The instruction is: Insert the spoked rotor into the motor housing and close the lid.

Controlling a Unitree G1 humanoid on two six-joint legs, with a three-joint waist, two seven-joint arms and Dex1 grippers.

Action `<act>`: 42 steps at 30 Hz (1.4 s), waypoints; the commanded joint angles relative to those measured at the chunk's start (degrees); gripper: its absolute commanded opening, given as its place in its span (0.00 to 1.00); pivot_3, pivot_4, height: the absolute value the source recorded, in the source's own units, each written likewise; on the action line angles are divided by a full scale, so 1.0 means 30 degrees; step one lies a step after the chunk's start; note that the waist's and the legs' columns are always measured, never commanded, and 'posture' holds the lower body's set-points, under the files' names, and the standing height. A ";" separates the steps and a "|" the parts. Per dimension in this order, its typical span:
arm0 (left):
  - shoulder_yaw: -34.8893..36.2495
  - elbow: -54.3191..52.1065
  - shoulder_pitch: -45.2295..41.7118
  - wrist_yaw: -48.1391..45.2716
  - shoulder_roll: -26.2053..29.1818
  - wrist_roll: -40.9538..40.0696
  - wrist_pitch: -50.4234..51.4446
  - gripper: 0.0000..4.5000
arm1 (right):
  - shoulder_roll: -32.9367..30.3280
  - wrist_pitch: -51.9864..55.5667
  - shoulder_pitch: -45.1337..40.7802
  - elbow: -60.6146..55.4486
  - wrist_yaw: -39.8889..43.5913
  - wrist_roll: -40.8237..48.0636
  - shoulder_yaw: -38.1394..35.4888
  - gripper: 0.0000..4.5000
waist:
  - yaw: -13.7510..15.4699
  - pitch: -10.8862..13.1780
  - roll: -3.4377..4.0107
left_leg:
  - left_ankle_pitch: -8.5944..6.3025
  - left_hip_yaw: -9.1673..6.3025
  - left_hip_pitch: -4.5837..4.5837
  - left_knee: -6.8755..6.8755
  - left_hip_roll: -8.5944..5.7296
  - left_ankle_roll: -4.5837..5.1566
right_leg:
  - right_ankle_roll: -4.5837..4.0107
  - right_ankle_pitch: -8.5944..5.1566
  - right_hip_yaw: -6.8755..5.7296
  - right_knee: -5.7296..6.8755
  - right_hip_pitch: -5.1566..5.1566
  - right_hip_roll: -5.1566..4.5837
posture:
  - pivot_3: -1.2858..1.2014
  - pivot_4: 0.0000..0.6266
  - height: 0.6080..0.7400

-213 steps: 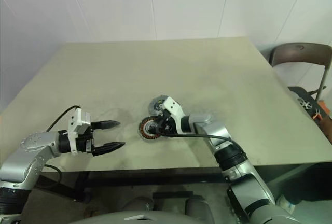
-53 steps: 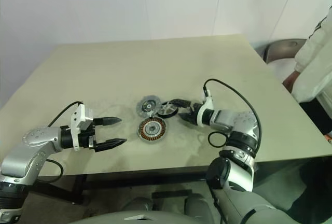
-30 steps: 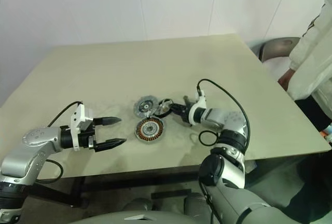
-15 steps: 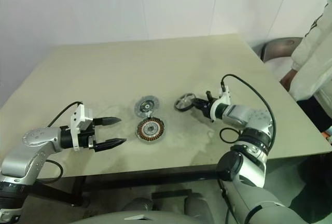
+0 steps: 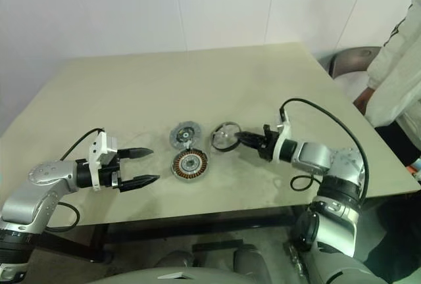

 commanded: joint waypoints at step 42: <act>0.0661 -0.0969 0.0927 0.0152 0.0054 -0.0345 -0.0559 1.00 | 0.2454 -0.2047 -0.0017 -0.0103 -0.4559 0.4497 0.5498 0.08 | 0.0062 0.0001 0.0003 | 0.0000 0.0000 -0.0002 0.0000 -0.0004 0.0000 | 0.0000 0.0001 -0.0001 0.0001 -0.0007 0.0013 | 0.52 0.00 1.00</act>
